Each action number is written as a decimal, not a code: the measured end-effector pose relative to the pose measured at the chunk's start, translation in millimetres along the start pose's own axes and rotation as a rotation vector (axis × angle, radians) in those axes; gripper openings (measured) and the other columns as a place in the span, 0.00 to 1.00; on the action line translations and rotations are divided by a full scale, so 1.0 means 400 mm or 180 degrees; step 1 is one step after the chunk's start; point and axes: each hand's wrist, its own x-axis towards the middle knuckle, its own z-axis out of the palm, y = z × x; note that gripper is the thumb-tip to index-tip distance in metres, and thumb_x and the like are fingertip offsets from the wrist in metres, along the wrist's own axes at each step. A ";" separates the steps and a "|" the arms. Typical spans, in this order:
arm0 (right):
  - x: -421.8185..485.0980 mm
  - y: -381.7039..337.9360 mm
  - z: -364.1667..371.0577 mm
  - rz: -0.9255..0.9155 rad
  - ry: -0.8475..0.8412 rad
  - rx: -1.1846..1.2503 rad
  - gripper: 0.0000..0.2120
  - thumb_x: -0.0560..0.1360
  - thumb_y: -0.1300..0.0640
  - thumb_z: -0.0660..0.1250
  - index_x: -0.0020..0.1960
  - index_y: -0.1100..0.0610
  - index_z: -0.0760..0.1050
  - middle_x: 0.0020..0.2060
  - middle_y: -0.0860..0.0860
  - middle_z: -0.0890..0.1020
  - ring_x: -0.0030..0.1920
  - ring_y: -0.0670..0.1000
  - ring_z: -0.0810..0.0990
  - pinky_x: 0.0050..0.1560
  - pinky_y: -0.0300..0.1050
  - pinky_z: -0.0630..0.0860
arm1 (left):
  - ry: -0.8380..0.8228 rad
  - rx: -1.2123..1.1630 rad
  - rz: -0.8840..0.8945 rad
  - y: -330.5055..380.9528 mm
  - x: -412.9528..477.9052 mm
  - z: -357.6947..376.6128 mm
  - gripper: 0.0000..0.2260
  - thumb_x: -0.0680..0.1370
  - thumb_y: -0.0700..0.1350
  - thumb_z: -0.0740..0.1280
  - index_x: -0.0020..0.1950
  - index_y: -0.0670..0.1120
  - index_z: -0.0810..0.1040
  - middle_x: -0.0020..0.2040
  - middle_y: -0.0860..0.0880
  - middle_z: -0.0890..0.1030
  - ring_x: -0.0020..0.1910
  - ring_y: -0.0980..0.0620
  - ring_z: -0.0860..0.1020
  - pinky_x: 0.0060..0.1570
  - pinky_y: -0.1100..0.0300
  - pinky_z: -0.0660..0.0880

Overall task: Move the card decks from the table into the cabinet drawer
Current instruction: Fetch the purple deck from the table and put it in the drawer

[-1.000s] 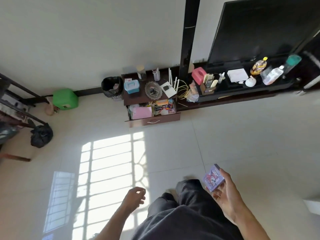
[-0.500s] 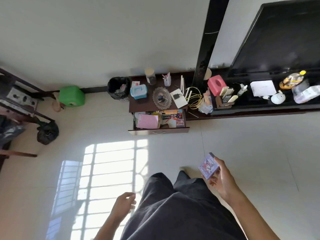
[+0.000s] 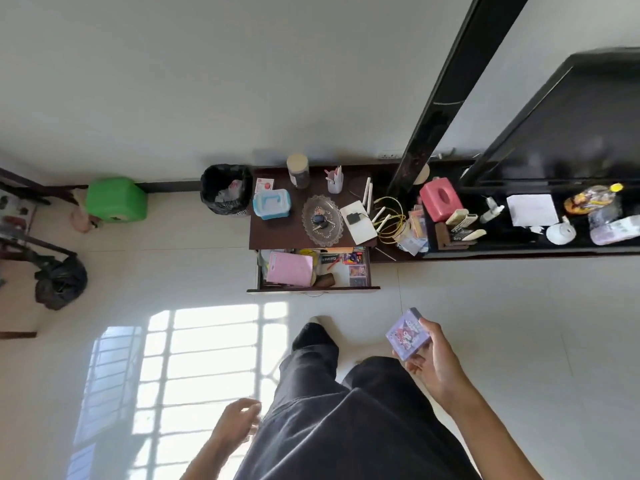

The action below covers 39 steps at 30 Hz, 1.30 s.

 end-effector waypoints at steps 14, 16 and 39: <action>0.518 -0.065 0.081 0.0397 -0.0045 -0.0237 0.26 0.74 0.38 0.65 0.66 0.51 0.75 0.57 0.58 0.80 0.55 0.56 0.80 0.44 0.49 0.78 | -0.0171 0.0409 0.0403 0.334 0.528 0.044 0.06 0.75 0.54 0.63 0.48 0.60 0.79 0.41 0.52 0.85 0.41 0.54 0.83 0.38 0.60 0.75; 0.638 -0.044 0.068 0.0383 0.0003 -0.0376 0.29 0.70 0.37 0.68 0.66 0.52 0.74 0.55 0.58 0.81 0.54 0.55 0.81 0.45 0.49 0.78 | -0.0125 0.0572 0.0418 0.333 0.631 0.095 0.06 0.76 0.53 0.63 0.49 0.59 0.79 0.43 0.54 0.84 0.40 0.55 0.82 0.35 0.63 0.73; 1.703 0.216 0.064 -0.2399 -0.0201 -0.3256 0.16 0.72 0.38 0.71 0.57 0.40 0.79 0.50 0.40 0.80 0.50 0.39 0.79 0.44 0.35 0.71 | 0.2483 0.2638 0.2910 0.115 1.672 0.426 0.17 0.77 0.61 0.61 0.53 0.53 0.82 0.48 0.54 0.83 0.48 0.46 0.79 0.47 0.53 0.67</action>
